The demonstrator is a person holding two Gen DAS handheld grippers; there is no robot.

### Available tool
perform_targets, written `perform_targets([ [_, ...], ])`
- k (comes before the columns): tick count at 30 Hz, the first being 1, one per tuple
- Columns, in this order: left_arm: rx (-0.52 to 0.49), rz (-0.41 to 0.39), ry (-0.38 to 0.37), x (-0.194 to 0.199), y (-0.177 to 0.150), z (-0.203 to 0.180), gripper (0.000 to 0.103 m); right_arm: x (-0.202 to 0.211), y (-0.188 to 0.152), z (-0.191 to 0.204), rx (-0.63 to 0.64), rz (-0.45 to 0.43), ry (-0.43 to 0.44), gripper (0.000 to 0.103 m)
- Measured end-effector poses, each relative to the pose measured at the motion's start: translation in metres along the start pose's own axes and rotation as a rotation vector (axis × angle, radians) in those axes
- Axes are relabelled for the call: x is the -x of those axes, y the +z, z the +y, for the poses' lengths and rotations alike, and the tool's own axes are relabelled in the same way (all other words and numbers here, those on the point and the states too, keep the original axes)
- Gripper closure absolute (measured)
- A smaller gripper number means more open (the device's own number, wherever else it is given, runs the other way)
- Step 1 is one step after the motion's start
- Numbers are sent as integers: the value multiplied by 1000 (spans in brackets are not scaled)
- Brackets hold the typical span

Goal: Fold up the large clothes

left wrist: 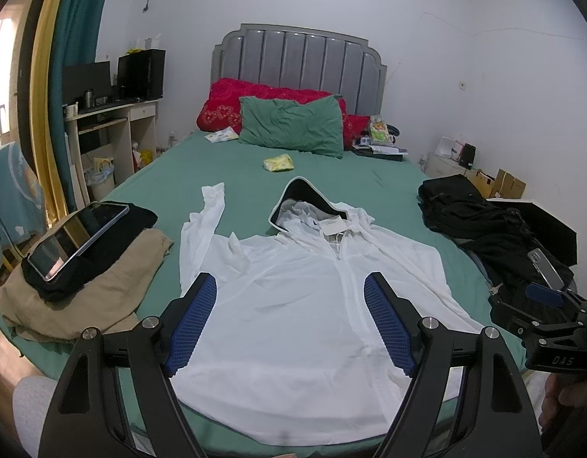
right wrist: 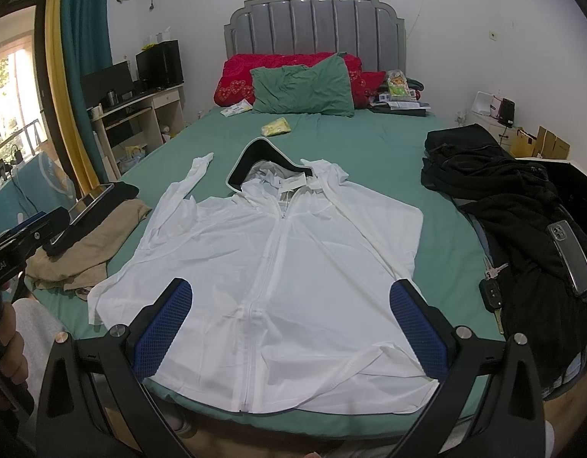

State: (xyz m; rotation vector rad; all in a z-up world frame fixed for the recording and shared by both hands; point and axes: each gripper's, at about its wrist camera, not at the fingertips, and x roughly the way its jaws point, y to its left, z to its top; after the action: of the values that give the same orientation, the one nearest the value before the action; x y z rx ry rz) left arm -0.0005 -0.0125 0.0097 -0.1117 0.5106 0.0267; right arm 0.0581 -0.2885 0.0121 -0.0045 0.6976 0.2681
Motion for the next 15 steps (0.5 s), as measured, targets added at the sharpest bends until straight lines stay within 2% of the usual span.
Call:
perform_targets([
  [15, 2, 1, -2, 0, 0, 0, 20, -1, 0, 1, 1, 0, 0, 1],
])
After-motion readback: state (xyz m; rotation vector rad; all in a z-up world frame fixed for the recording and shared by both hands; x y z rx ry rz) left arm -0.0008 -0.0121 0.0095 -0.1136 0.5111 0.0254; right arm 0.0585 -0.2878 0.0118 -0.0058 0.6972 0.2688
